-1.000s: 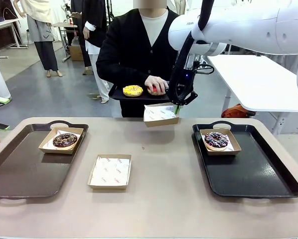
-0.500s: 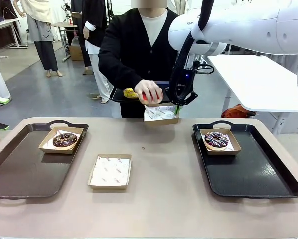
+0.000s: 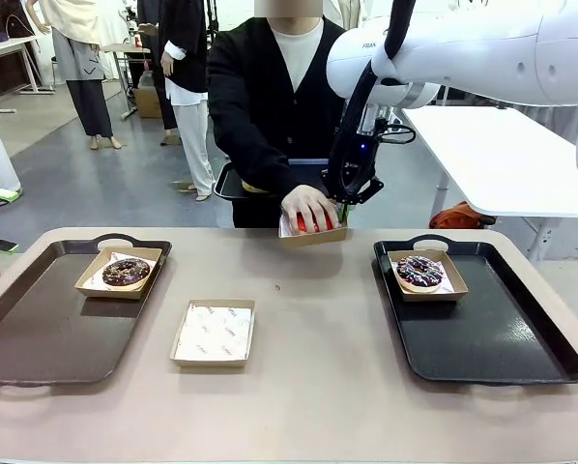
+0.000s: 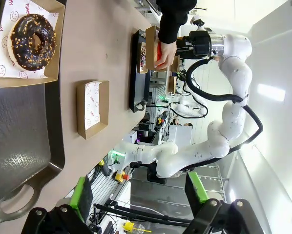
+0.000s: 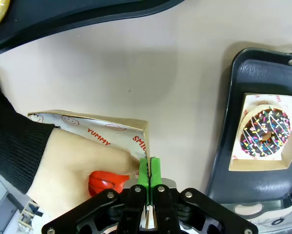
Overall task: Individually package the donuts and arrange them on the tray.
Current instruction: Place the picked Paper togo box on the Handle tray while simultaneously picking up another Paper togo box from the table with the other hand.
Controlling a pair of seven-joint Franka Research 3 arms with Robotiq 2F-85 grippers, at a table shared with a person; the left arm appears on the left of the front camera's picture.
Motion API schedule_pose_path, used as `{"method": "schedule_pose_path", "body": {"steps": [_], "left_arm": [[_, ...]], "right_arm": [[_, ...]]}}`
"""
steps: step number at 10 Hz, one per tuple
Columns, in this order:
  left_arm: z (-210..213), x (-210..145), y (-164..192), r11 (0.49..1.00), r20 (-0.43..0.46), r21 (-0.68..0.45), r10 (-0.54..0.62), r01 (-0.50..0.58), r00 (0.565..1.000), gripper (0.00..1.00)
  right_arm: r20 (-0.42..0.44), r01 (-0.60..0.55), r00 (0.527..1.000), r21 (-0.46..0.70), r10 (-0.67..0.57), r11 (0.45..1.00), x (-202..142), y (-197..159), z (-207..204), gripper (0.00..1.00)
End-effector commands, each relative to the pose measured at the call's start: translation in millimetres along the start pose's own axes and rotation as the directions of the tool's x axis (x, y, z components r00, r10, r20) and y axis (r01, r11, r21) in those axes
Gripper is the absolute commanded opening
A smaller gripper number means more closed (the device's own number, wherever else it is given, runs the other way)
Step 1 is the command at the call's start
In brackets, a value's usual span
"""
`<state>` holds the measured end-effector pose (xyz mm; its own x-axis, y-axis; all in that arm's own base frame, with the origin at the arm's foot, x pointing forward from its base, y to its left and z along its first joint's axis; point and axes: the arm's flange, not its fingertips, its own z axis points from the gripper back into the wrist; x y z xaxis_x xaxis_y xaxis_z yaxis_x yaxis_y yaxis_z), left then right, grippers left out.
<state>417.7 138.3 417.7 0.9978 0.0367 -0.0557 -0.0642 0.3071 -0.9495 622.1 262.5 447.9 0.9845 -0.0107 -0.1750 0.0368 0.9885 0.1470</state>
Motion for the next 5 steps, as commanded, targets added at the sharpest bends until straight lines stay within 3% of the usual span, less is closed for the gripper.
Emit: {"method": "schedule_pose_path", "body": {"steps": [1, 5], "left_arm": [[0.2, -0.4, 0.3, 1.000, 0.001, -0.002, 0.000, 0.000, 1.000, 1.00], [0.2, -0.4, 0.3, 1.000, 0.001, -0.002, 0.000, 0.000, 1.000, 1.00]], "right_arm": [[-0.001, -0.001, 1.000, 0.003, 0.001, 1.000, -1.0, -0.6, 0.0, 0.00], [-0.001, -0.001, 1.000, 0.003, 0.001, 1.000, -1.0, -0.6, 0.0, 0.00]]}}
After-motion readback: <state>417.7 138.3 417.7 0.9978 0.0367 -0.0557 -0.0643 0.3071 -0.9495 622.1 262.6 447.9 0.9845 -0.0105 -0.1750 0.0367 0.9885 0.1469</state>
